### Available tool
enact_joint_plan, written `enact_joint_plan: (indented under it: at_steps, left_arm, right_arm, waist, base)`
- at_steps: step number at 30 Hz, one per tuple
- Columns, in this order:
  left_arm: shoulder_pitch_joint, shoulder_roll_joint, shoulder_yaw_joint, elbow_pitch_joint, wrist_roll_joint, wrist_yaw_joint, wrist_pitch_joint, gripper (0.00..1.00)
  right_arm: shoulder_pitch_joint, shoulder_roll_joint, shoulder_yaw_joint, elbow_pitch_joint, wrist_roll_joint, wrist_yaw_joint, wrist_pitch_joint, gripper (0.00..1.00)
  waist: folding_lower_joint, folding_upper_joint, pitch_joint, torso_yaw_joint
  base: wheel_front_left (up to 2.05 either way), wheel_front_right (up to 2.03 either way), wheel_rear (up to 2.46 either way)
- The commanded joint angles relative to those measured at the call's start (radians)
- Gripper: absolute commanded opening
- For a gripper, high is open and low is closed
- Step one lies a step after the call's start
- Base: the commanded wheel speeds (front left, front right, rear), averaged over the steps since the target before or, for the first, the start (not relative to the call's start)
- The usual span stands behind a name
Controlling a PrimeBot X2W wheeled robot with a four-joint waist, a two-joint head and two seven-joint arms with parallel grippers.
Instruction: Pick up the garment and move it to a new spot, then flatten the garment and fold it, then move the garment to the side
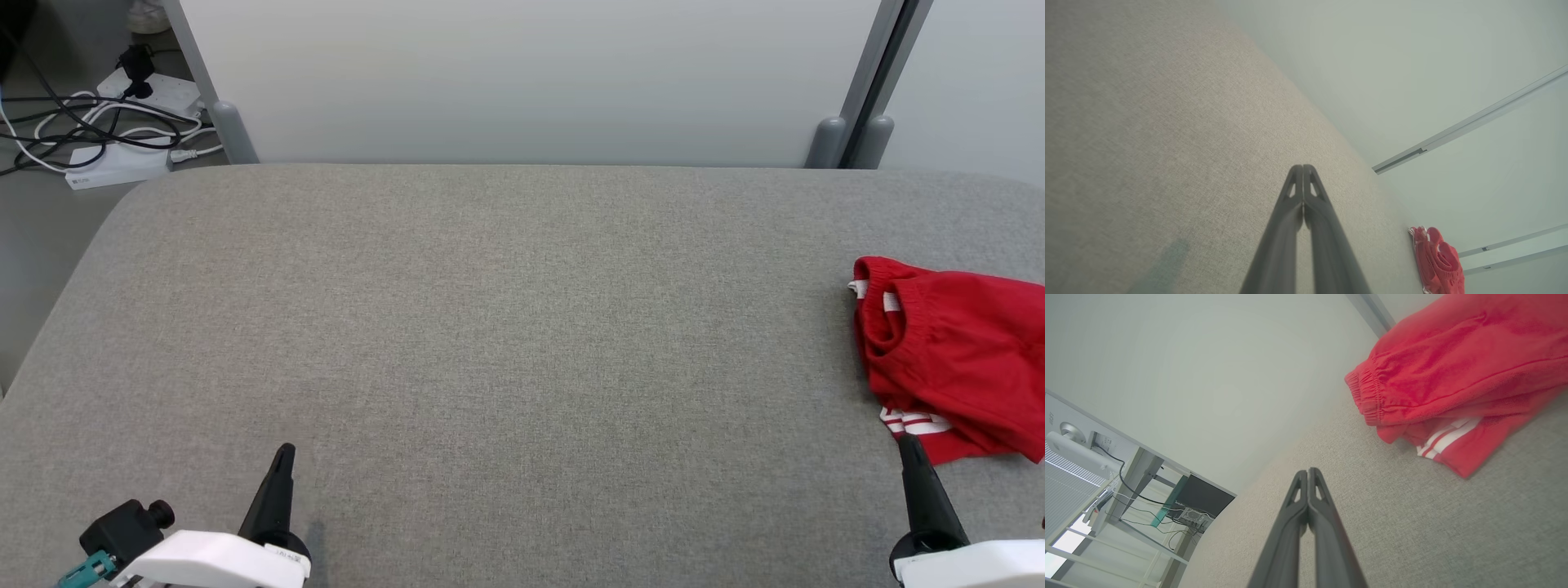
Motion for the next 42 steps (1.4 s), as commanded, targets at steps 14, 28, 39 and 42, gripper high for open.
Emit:
enact_joint_plan:
  at_steps: [14,28,39,42]
  left_arm:
    - [-0.079,-0.016,0.086,0.0,-0.133,-0.048,0.038,0.0]
    - [-0.096,-0.047,0.141,0.021,-0.251,-0.083,0.072,0.0]
    - [-0.109,-0.071,0.184,0.038,-0.344,-0.111,0.1,0.0]
    - [-0.113,-0.077,0.196,0.043,-0.37,-0.119,0.107,0.0]
  right_arm:
    - [-0.078,-0.024,0.003,0.016,0.189,0.0,0.035,0.0]
    - [-0.109,-0.026,-0.001,0.048,0.357,0.0,0.067,0.0]
    - [-0.134,-0.027,-0.004,0.073,0.488,0.0,0.093,0.0]
    - [-0.141,-0.028,-0.005,0.08,0.524,0.0,0.1,0.0]
  waist:
    - [-0.0001,0.0,-0.002,0.0]
    - [-0.0001,0.0,-0.005,0.0]
    - [-0.0001,0.0,-0.007,-0.001]
    - [-0.0001,0.0,-0.007,-0.001]
  base:
    - [0.0,0.0,0.0]
    - [0.0,0.0,0.0]
    - [0.0,0.0,0.0]
    - [0.0,0.0,0.0]
